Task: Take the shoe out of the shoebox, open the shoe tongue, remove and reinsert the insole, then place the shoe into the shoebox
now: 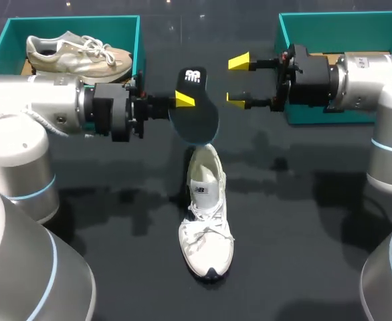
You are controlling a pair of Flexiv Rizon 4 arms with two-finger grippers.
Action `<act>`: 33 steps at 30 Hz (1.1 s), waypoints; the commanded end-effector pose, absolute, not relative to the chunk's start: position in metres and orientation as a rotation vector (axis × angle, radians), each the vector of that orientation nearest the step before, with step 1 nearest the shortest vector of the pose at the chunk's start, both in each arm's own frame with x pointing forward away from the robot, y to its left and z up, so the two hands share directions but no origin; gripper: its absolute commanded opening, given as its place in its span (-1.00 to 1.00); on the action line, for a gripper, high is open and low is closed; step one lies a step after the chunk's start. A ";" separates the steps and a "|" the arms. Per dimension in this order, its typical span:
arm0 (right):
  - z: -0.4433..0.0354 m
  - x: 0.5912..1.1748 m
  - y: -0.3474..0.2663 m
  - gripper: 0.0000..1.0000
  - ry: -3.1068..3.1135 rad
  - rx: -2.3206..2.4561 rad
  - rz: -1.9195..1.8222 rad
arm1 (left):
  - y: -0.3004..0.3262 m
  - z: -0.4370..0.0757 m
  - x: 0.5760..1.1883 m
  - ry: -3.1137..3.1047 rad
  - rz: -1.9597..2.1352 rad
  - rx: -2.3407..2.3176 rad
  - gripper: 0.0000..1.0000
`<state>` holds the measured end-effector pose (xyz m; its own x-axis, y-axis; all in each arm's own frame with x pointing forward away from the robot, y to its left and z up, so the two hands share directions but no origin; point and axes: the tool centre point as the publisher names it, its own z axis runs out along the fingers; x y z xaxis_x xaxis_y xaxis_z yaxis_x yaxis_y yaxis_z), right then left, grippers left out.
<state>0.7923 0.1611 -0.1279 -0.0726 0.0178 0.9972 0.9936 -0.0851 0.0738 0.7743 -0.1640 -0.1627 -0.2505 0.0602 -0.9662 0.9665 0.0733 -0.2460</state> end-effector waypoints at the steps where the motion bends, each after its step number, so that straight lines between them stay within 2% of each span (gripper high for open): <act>1: -0.127 0.782 0.154 1.00 -1.228 -1.260 -1.327 | -0.133 -0.163 0.756 1.551 -1.294 1.030 -1.00; 16: -0.127 0.782 0.154 1.00 -1.228 -1.260 -1.327 | -0.133 -0.163 0.756 1.551 -1.294 1.030 -1.00; 25: -0.127 0.782 0.154 1.00 -1.228 -1.260 -1.327 | -0.123 -0.143 0.760 2.387 -2.084 0.528 -1.00; 33: -0.127 0.782 0.154 1.00 -1.228 -1.260 -1.327 | -0.123 -0.141 0.759 2.452 -2.131 0.513 -1.00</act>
